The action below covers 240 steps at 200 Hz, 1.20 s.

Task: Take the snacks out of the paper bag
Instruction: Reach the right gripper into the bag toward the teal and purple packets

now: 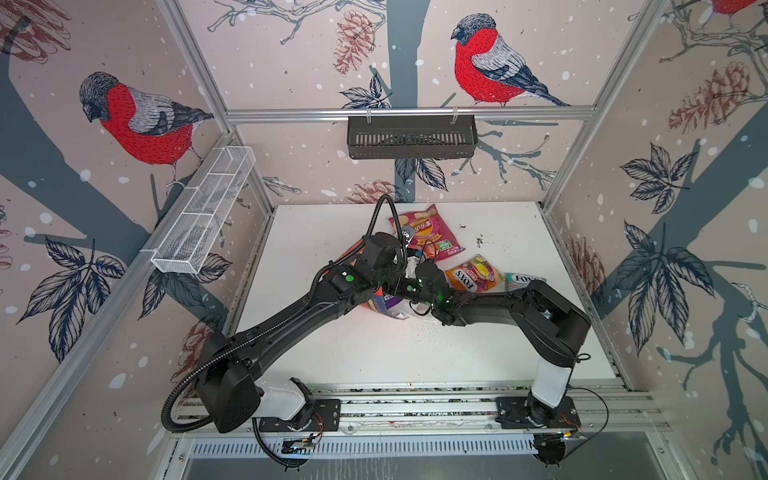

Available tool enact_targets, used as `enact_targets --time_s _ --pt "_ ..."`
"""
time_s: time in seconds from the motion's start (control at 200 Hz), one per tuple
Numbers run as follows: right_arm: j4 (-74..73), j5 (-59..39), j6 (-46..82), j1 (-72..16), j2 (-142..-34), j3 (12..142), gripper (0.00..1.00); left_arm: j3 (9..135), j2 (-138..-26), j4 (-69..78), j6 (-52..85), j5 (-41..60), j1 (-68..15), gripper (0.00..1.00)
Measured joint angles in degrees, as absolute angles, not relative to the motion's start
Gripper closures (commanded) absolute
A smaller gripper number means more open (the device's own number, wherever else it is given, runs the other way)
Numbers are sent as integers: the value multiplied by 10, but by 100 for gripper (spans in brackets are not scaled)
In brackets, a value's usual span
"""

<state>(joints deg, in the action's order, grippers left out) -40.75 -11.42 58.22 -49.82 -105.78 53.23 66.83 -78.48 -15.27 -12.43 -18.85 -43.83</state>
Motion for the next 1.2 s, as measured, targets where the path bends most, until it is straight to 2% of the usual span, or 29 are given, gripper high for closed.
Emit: enact_targets --time_s 0.891,1.051,1.201 --pt "-390 -100 582 -489 -1118 592 54 669 -791 -147 -135 -182 -438 100" --pt "-386 -92 580 -489 -1127 605 61 672 -795 -145 -136 -182 -438 100" --pt "-382 -90 576 -488 -1133 612 73 674 -796 -146 -139 -183 -438 100"
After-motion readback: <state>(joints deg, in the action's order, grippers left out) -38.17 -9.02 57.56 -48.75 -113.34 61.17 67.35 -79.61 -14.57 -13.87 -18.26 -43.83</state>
